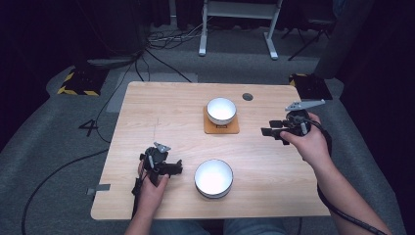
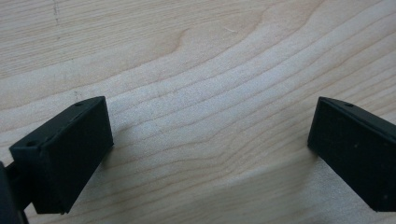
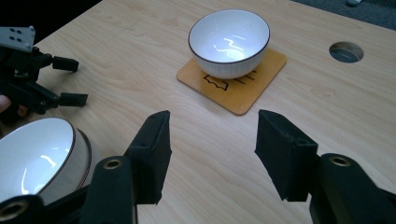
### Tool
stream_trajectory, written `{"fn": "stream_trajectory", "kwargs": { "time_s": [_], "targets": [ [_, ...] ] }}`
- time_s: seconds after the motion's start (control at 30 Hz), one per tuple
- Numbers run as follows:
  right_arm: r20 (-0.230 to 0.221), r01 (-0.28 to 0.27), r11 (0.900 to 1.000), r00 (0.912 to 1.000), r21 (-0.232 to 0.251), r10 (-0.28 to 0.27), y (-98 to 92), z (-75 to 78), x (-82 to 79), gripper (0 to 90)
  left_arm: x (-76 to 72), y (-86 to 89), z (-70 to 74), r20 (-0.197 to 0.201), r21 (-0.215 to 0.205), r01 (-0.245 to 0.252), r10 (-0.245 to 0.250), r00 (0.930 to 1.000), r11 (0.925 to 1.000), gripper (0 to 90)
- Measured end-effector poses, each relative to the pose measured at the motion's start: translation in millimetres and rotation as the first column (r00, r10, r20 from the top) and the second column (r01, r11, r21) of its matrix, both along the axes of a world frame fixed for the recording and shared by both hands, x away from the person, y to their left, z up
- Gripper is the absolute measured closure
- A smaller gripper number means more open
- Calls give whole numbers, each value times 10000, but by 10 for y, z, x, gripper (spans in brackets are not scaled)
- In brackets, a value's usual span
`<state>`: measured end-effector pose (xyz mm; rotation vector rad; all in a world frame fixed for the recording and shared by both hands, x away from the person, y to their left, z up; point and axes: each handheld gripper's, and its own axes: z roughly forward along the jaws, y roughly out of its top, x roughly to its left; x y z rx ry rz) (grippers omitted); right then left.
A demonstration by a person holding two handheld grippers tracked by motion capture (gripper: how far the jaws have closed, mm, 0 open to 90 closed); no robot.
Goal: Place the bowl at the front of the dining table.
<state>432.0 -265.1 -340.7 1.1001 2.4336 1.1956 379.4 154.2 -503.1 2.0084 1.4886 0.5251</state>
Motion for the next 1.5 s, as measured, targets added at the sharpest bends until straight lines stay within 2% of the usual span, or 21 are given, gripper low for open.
{"fn": "stream_trajectory", "kwargs": {
  "time_s": [0.27,0.47,0.83,1.27,1.37,1.5],
  "targets": [
    [-170,376,9993,9991,-65,-377,-238,-102,-185,455,1,1,0,0,6,21,-21,10000,10000,1],
    [-535,371,9988,9978,-305,-387,-307,-218,-272,448,0,0,0,-12,-10,17,-17,10000,10000,1],
    [-1179,377,9959,9919,-821,-473,-344,-562,-364,433,0,1,0,-10,-2,18,-18,10000,10000,1],
    [-1636,302,9911,9852,-1295,-513,-350,-933,-466,416,1,1,0,-8,-5,23,-23,10000,10000,1],
    [-1693,255,9905,9844,-1353,-485,-358,-1017,-495,410,1,1,0,3,-2,16,-16,10000,10000,1],
    [-1409,172,9885,9893,-1501,-386,-373,-1090,-560,410,1,1,0,1,4,21,-21,10000,10000,1]
  ]
}}
